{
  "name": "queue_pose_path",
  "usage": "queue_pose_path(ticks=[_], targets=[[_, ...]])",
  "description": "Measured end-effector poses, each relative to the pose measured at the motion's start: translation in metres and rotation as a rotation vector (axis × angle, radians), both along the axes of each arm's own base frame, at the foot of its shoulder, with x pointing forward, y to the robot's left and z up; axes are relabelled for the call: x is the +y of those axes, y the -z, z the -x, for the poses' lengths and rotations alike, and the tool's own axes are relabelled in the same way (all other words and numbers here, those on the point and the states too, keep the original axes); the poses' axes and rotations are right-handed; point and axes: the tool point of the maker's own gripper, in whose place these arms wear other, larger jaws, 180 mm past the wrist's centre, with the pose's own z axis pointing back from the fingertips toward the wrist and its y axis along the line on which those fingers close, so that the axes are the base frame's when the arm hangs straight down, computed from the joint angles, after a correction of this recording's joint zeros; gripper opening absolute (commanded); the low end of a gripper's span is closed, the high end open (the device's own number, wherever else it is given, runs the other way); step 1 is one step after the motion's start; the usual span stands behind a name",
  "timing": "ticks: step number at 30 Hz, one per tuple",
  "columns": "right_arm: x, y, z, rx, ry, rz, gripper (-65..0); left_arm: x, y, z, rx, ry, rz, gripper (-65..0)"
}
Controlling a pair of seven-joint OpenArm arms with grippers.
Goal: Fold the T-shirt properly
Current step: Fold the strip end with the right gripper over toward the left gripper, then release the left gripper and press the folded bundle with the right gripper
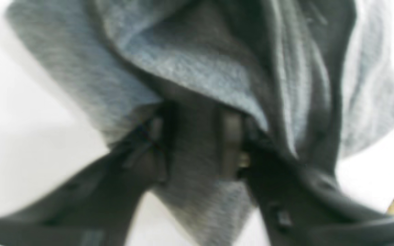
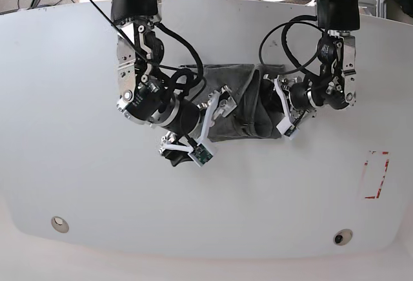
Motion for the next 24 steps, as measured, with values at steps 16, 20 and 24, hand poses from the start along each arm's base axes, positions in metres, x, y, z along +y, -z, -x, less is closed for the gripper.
queue_pose_path(ticks=[16, 20, 24], targets=[[-0.072, 0.013, -0.013, -0.011, 0.111, 0.078, -12.7, 0.090, -0.129, -0.037, -0.350, -0.244, 0.079, -28.3], [-0.069, 0.017, -0.015, 0.005, 0.100, 0.070, -16.8, 0.174, -0.167, -0.038, -0.471, -0.477, 0.056, -28.3], [-0.048, 0.019, -0.014, 0.015, 0.049, 0.054, -13.3, 0.251, -0.170, -0.012, -0.477, -0.706, -0.039, -28.3]])
